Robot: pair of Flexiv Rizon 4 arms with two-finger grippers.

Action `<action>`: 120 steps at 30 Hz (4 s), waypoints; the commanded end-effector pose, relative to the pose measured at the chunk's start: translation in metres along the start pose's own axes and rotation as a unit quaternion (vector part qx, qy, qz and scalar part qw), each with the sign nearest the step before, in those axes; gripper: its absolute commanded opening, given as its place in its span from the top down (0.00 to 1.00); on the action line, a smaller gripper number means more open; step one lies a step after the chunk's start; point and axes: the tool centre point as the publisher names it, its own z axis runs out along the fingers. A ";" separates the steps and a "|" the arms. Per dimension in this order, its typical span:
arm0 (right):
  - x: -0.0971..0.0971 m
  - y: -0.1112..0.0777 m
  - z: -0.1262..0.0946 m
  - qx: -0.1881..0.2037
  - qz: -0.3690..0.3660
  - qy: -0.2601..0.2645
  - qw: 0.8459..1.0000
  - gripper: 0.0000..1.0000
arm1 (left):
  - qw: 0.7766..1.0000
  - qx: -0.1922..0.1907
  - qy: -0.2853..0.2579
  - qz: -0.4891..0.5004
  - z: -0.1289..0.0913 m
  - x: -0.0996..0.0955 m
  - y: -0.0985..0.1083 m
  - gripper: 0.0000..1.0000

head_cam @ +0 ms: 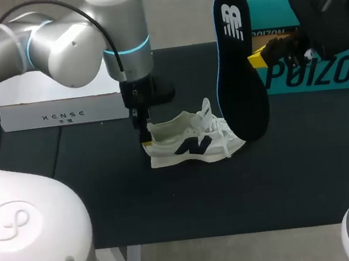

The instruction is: Take the shoe out of the shoebox, open the shoe tongue, remove and reinsert the insole, then place the shoe into the shoebox

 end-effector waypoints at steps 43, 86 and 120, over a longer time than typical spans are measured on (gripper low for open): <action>-0.002 0.004 0.004 0.003 0.001 0.001 1.000 1.00 | 0.998 0.028 0.000 0.049 0.014 -0.065 -0.075 0.00; -0.002 0.004 0.004 0.003 0.001 0.001 1.000 1.00 | 0.995 0.066 0.029 0.073 0.045 -0.047 -0.119 1.00; -0.002 0.004 0.004 0.003 0.001 0.001 1.000 1.00 | 0.860 0.042 0.091 0.500 -0.004 -0.054 -0.095 1.00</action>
